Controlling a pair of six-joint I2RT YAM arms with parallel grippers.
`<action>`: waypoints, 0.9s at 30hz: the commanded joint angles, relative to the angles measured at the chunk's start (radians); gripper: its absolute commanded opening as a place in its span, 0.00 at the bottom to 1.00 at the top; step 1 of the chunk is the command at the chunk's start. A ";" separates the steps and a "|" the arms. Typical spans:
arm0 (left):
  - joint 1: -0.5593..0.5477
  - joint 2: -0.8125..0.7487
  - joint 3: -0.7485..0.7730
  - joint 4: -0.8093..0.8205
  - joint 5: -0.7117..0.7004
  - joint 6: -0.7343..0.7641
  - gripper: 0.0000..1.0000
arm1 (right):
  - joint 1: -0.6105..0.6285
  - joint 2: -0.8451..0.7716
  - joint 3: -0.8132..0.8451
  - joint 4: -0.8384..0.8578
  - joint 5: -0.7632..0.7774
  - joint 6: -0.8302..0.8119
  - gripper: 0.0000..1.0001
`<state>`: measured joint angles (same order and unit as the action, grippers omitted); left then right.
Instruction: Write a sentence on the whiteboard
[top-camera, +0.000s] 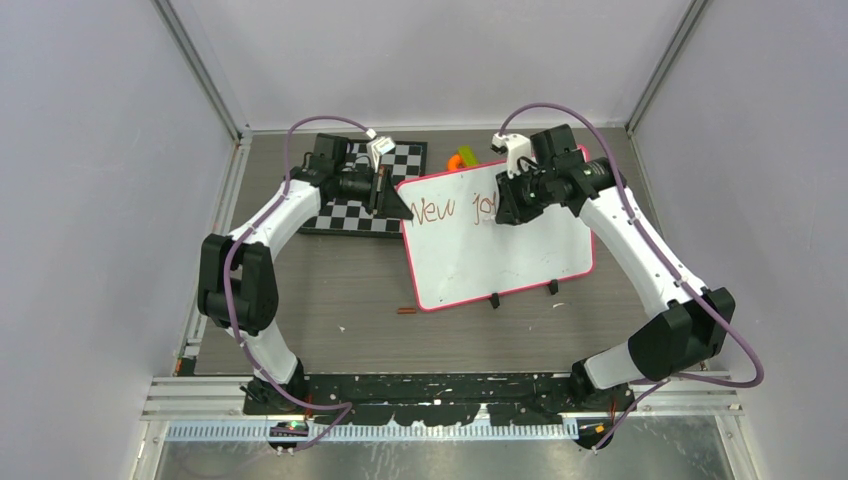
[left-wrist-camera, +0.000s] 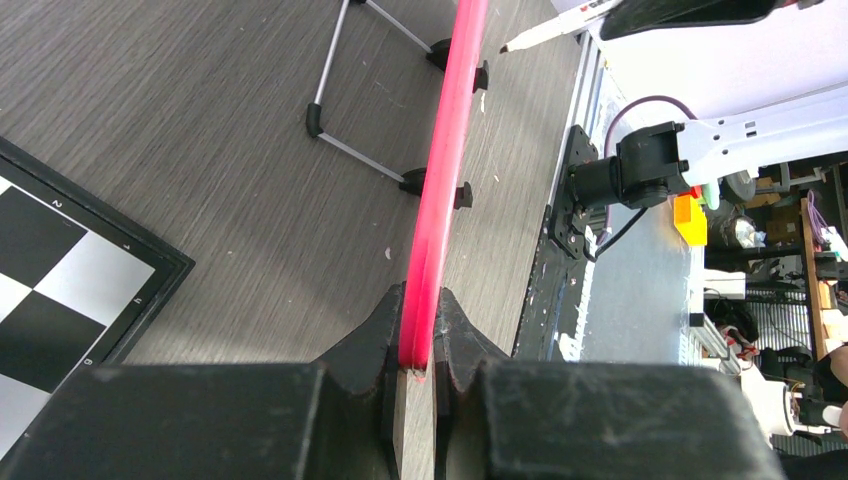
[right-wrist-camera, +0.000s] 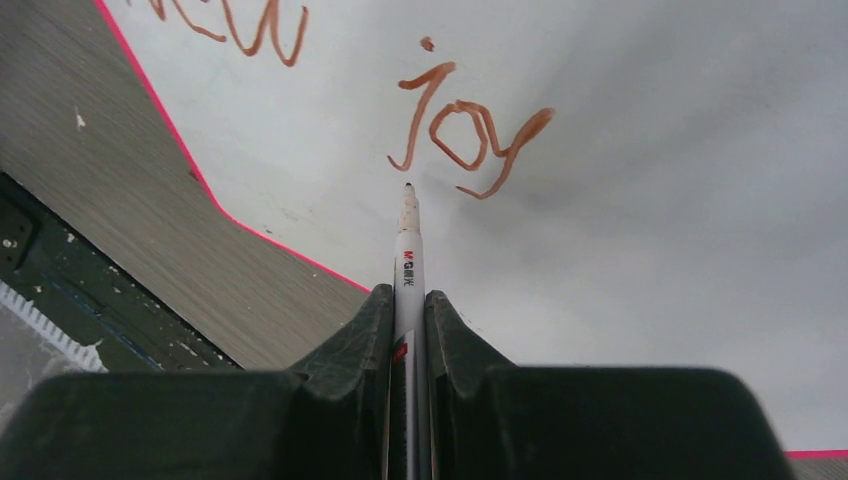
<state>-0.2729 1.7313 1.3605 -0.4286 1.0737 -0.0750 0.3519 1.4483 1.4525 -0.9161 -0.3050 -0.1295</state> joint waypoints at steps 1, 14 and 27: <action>-0.011 -0.009 0.005 0.031 -0.050 0.006 0.00 | 0.004 -0.042 0.086 -0.047 -0.072 -0.002 0.00; -0.011 -0.002 0.013 0.034 -0.049 -0.006 0.00 | -0.133 -0.057 0.083 0.015 0.018 -0.013 0.00; -0.011 0.001 0.011 0.039 -0.044 -0.011 0.00 | -0.132 0.020 0.108 0.074 0.004 0.008 0.00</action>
<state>-0.2729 1.7313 1.3609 -0.4252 1.0740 -0.0780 0.2157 1.4544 1.5120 -0.8944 -0.2966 -0.1318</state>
